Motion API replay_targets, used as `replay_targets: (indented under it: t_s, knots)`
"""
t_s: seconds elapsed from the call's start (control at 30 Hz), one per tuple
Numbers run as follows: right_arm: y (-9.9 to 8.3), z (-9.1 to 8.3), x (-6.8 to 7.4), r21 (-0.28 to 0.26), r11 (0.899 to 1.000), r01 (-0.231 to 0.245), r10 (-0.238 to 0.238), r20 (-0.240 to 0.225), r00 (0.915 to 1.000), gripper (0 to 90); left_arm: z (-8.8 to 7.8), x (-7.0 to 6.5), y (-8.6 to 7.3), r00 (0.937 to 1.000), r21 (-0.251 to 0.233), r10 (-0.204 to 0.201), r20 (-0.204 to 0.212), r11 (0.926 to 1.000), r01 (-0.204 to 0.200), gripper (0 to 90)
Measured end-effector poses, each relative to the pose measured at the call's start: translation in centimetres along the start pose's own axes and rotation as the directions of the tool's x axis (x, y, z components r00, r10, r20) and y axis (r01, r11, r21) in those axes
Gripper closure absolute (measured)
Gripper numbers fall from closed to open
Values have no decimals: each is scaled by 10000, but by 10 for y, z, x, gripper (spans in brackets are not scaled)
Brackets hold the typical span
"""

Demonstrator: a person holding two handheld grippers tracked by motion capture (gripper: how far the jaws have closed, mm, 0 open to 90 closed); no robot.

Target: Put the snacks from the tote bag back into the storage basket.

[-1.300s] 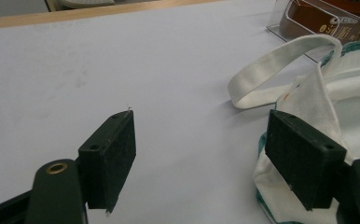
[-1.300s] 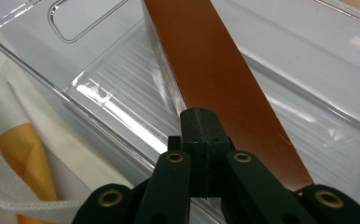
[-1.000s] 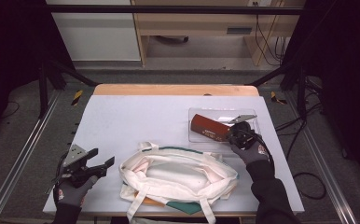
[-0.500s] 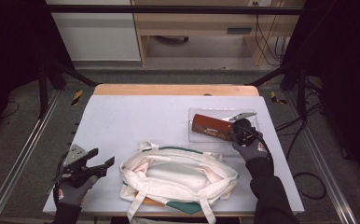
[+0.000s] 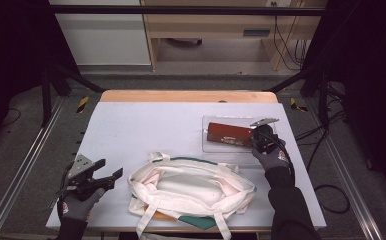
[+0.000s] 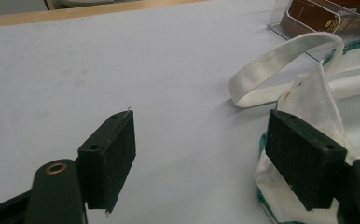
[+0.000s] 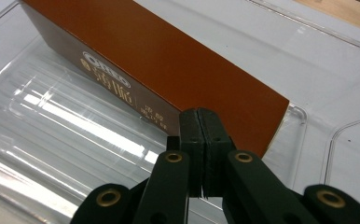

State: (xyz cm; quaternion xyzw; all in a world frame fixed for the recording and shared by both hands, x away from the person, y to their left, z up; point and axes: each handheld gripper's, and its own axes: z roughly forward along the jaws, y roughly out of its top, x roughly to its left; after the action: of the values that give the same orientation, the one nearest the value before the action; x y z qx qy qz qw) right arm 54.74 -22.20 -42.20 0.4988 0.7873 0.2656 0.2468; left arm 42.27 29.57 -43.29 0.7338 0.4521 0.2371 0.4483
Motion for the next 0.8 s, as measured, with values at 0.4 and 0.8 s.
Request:
replay_targets:
  t_s: [0.4, 0.8]
  knots:
    - [5, 6, -4, 70, 9999, -130, 129, 223, 9997, 897, 0, 0, 0, 10000, 16, 7, -1, 10000, -7, 238]
    - [5, 8, -6, 74, 9999, -149, 147, 224, 9996, 895, 0, 0, 0, 10000, 19, -1, -8, 10000, 1, 238]
